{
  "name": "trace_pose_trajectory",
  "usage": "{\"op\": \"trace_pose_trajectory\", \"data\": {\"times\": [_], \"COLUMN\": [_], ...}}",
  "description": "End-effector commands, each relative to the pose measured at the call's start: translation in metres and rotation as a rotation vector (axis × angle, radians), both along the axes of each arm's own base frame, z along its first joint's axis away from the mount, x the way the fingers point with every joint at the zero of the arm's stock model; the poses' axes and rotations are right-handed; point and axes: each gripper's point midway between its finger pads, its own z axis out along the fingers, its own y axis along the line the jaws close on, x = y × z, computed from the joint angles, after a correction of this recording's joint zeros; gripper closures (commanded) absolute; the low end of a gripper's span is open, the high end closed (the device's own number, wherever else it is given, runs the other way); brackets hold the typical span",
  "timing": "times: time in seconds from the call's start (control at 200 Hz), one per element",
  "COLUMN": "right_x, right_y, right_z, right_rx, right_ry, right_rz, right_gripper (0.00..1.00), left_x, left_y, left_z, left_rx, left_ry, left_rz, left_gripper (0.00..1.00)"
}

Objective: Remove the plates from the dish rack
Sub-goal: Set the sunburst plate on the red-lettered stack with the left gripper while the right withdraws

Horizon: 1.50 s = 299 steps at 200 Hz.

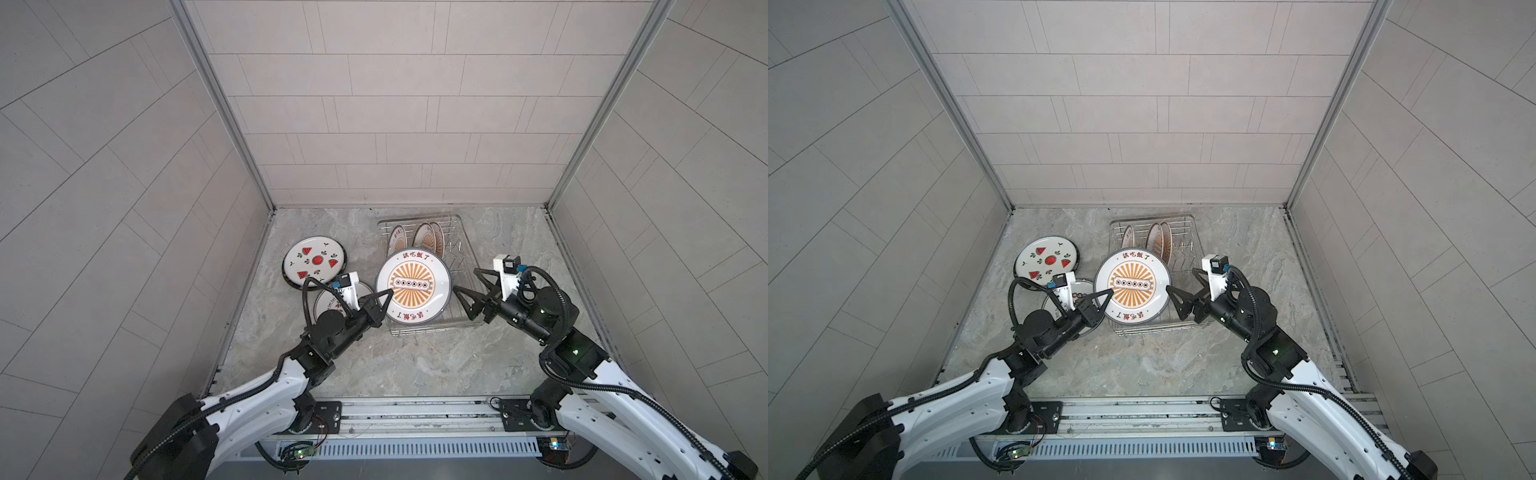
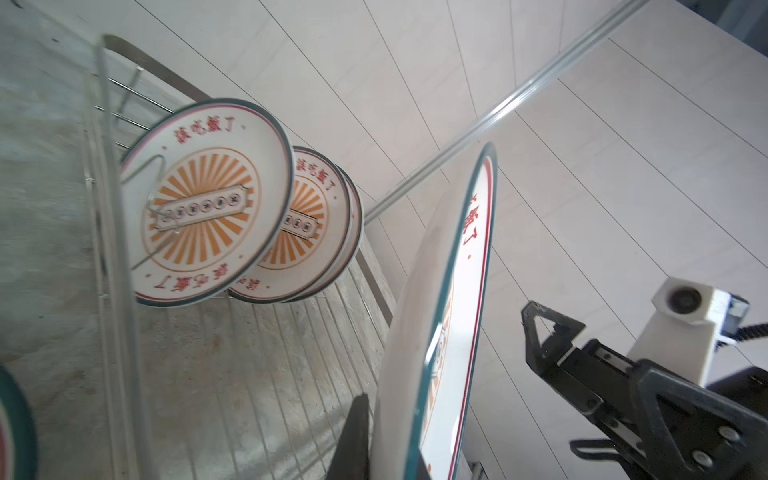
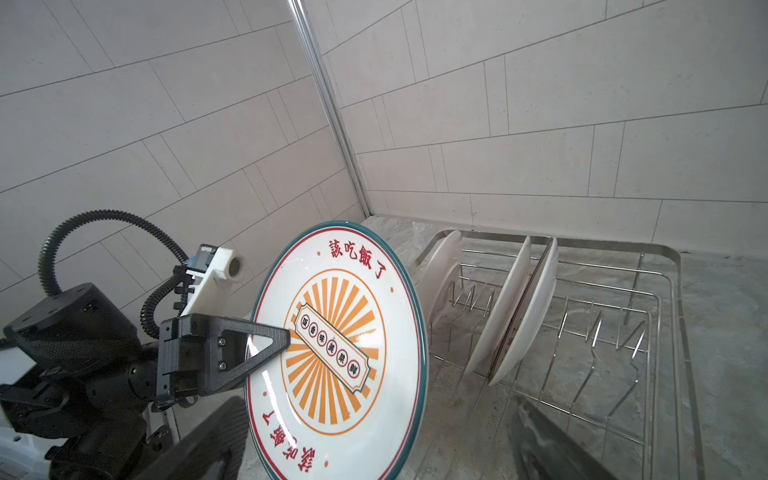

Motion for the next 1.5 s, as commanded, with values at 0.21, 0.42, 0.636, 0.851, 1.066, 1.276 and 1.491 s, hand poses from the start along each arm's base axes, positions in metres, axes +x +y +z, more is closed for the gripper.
{"op": "trace_pose_trajectory", "data": {"times": [0.21,0.42,0.636,0.851,1.066,1.276,1.491], "right_x": [0.013,0.011,0.033,0.051,0.049,0.05,0.047], "right_y": [0.031,0.076,0.099,0.113,0.131,0.144,0.158], "right_z": [0.001,-0.01,-0.025,-0.04,-0.041,-0.049,-0.056], "right_rx": [-0.071,-0.228,-0.29,-0.379,-0.43,-0.468,-0.502], "right_ry": [0.053,0.077,0.141,0.188,0.149,0.142,0.141], "right_rz": [0.048,0.106,0.06,0.0,0.054,0.083,0.119], "right_gripper": [0.05,0.0,0.0,0.0,0.0,0.0,0.01], "left_x": [0.017,0.018,0.013,0.009,0.008,0.002,-0.002], "left_y": [0.053,0.079,0.111,0.141,0.158,0.17,0.172], "left_z": [-0.005,-0.02,-0.035,-0.053,-0.071,-0.091,-0.108], "left_rx": [-0.115,-0.104,-0.124,-0.129,-0.146,-0.149,-0.135], "left_ry": [0.076,0.203,0.264,0.349,0.411,0.485,0.562], "left_rz": [0.255,0.355,0.477,0.575,0.632,0.693,0.711], "left_gripper": [1.0,1.0,1.0,1.0,1.0,1.0,1.0]}}
